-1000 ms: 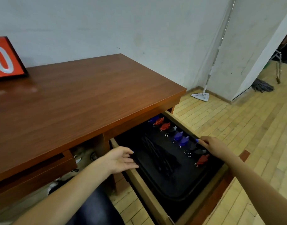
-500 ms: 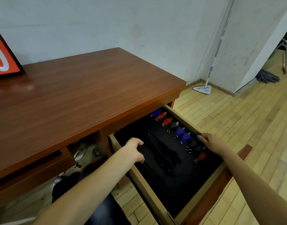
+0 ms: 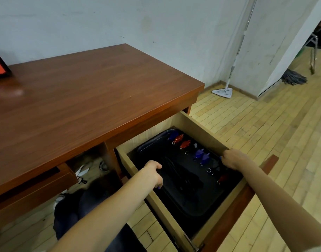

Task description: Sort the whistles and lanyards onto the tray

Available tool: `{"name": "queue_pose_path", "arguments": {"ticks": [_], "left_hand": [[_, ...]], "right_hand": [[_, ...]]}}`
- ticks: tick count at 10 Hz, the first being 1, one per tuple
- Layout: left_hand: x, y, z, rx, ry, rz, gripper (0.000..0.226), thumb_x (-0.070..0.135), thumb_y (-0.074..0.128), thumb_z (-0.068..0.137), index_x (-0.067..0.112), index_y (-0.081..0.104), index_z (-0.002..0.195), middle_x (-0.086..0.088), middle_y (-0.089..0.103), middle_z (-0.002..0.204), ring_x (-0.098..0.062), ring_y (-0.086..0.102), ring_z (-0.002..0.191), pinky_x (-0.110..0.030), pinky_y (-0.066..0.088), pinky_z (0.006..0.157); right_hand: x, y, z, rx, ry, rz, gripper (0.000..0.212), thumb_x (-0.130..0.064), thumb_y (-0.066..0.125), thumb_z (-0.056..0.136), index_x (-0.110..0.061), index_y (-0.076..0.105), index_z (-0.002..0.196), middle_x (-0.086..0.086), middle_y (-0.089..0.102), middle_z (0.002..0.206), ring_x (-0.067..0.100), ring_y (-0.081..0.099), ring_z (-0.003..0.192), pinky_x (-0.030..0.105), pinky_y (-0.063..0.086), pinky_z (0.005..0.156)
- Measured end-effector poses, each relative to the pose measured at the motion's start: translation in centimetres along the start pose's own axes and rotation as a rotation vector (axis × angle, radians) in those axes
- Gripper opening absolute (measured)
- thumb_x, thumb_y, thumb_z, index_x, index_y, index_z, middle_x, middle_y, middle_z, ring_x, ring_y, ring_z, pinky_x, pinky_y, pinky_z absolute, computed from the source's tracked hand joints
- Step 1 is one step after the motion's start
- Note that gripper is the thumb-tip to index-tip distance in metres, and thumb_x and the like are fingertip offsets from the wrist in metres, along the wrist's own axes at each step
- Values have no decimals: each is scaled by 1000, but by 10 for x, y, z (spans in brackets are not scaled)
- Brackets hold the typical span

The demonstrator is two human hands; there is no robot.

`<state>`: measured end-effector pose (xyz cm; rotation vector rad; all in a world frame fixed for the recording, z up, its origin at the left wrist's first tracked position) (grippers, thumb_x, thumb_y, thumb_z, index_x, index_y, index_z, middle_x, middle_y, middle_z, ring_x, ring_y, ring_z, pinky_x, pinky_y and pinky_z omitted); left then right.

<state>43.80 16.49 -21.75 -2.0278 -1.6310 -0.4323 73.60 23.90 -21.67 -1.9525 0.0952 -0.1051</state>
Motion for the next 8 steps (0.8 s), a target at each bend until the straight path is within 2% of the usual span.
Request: {"name": "queue_pose_path", "arguments": {"ticks": [1,2,3,4,5,6,7,8], "left_hand": [[3,9,11,-41,-30,-39,49,5,43,94,15,32,141,-13,25,151,-31,26,138,-34,28,109],[3,11,9,9,-5,-62,46,2,40,95,14,35,139,-14,26,149,-32,28,136,-31,32,106],[-4,16,9,-36,-77,-251,46,6,37,97,11,30,142,-16,21,151,-34,21,139,-32,26,109],[-2,20,2,-113,-128,-359,53,12,44,95,12,23,144,-18,19,152,-37,18,139,-46,20,112],[2,18,1,-117,-39,-435,52,3,45,92,8,29,141,-20,27,149,-37,25,137,-46,25,110],[13,15,-22,-244,46,-500,58,9,52,88,12,29,141,-18,23,150,-38,20,138,-55,22,111],[28,-3,-51,-519,228,-570,55,21,50,88,15,33,141,-10,38,145,-30,32,135,-66,31,100],[39,-46,-82,-577,500,-477,43,23,44,87,18,49,129,-7,62,124,-24,57,116,-53,47,94]], "right_hand": [[-1,8,2,-64,14,5,35,-28,36,95,-9,65,91,6,61,89,19,59,85,31,48,80],[-1,18,3,-159,49,9,38,-31,34,94,-9,63,106,11,60,109,24,58,95,39,47,90],[-6,22,5,-218,44,40,39,-27,34,95,-3,58,113,16,58,115,29,58,100,37,48,87],[-7,12,5,-124,36,80,30,-20,40,95,-4,56,116,13,61,104,27,62,92,35,51,79],[-4,-5,0,-7,32,391,27,-8,41,93,-3,59,112,9,63,85,24,64,72,32,53,64],[2,-34,-30,252,31,546,28,-11,42,94,-7,59,116,9,64,92,27,63,79,41,52,74],[13,-30,-93,589,130,437,35,-19,47,93,-11,53,126,15,61,120,34,53,113,47,39,97],[2,12,-149,628,281,818,61,-39,44,90,-12,31,143,12,32,149,28,25,140,44,18,116]]}}
Point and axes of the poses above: each hand's wrist, its own z-axis towards the middle knuckle, its own y-axis out of the palm, x = y × z, the point moved 6 cm from there along z, towards the middle knuckle
